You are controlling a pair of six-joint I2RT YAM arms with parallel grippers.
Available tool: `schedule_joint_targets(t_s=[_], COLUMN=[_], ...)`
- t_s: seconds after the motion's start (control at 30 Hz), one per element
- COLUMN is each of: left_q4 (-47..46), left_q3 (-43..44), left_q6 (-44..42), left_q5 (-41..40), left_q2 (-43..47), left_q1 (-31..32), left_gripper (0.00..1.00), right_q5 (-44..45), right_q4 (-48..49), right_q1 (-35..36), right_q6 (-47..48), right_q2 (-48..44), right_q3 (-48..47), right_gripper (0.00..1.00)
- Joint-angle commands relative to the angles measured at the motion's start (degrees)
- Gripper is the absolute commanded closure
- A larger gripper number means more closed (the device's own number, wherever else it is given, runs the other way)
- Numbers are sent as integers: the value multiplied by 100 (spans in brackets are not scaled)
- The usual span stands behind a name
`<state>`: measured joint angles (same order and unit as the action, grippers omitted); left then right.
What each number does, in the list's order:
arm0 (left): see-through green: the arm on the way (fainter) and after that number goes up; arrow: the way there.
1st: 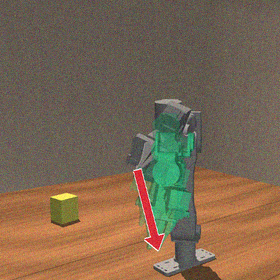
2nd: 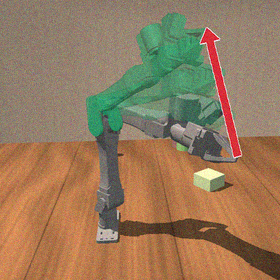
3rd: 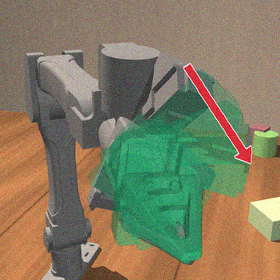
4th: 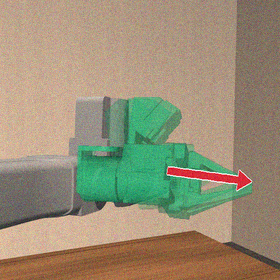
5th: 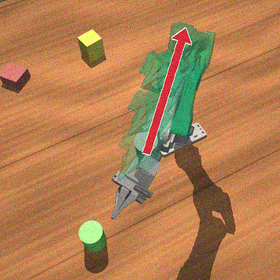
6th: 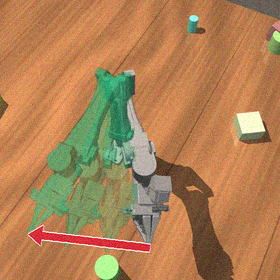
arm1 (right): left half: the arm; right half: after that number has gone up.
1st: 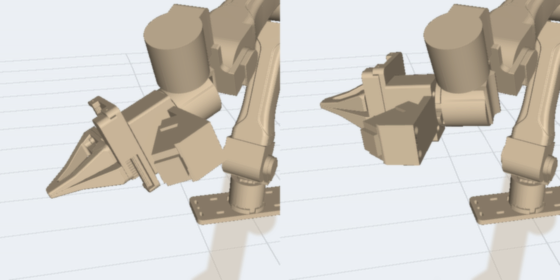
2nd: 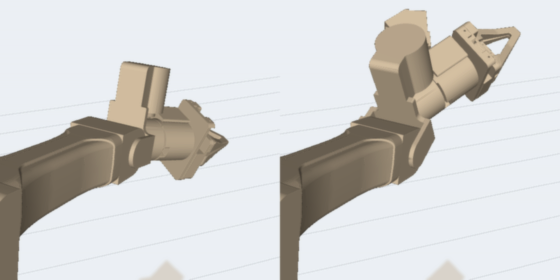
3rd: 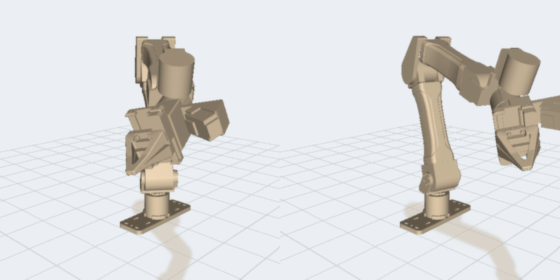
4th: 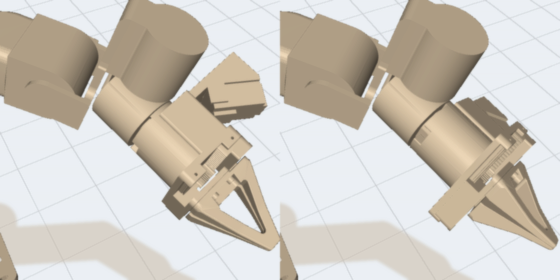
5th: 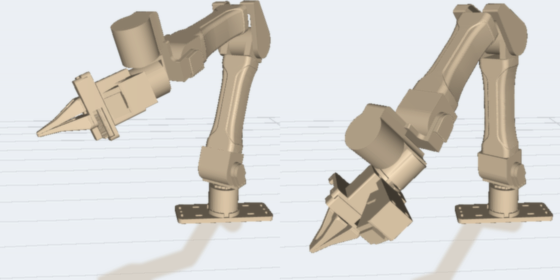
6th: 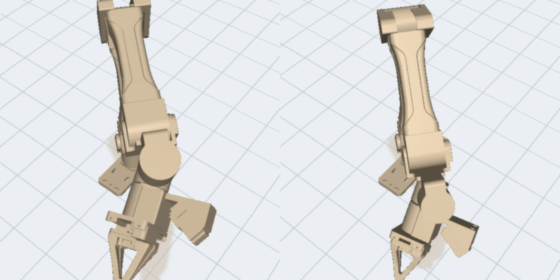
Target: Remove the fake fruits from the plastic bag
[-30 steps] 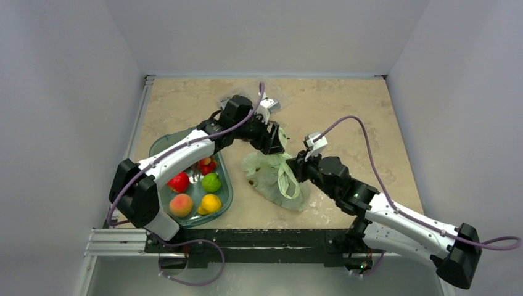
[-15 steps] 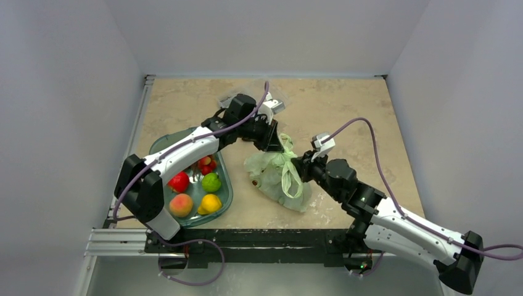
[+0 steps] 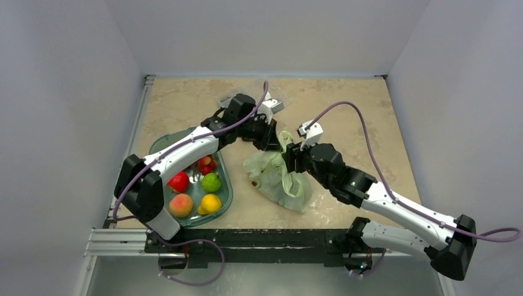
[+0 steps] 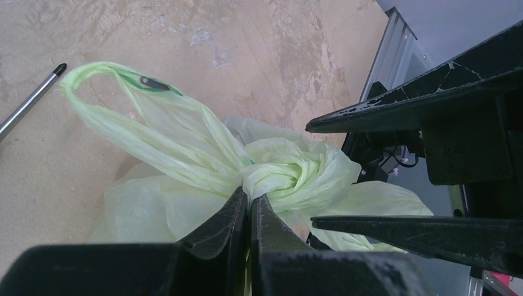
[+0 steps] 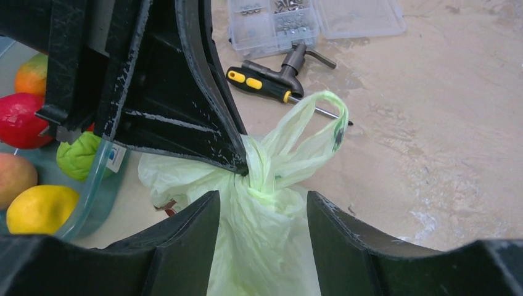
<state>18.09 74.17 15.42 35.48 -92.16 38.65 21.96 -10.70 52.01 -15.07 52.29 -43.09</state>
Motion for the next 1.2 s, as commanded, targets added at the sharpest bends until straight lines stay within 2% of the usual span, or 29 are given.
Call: schedule_joint_targets(t_s=[0.0, 0.1, 0.2, 0.33, 0.5, 0.7, 0.77, 0.83, 0.9, 1.0, 1.17], left_q4=[-180, -176, -219, -214, 11, -159, -148, -179, -271, -297, -293], left_q3=[78, 76, 44, 36, 17, -165, -143, -131, -155, -145, -126], left_q6=[-64, -61, -33, 36, 17, 243, 205, 253, 329, 348, 344], left_q5=[43, 20, -57, -264, -999, -1213, -1158, -976, -805, -697, -591], left_q2=[275, 284, 330, 374, 519, 731, 730, 704, 661, 573, 536], left_q1=[2, 8, 5, 2, -14, -334, -366, -363, -351, -330, -311], left_gripper=[100, 100, 100, 100, 100, 100, 100, 100, 100, 100, 100], right_q5=[7, -62, -11, 282, 951, 1972, 2004, 1823, 1822, 1748, 1298], right_q4=[-87, -3, 63, 42, 72, -80, 40, 230, 135, -177, -377], right_q1=[-7, -7, -7, -7, -6, -7, -7, -7, -2, -5, -7], right_q6=[218, 210, 137, -100, -842, -2123, -2200, -1944, -1784, -1617, -932], right_q2=[337, 438, 383, 168, -630, -2466, -3294, -3648, -3577, -2948, -1619], right_q3=[-439, -453, -345, -146, 385, 1394, 1687, 1817, 1753, 1319, 562], right_gripper=[47, 48, 58, 78, 100, 100, 100, 100, 98, 93, 74])
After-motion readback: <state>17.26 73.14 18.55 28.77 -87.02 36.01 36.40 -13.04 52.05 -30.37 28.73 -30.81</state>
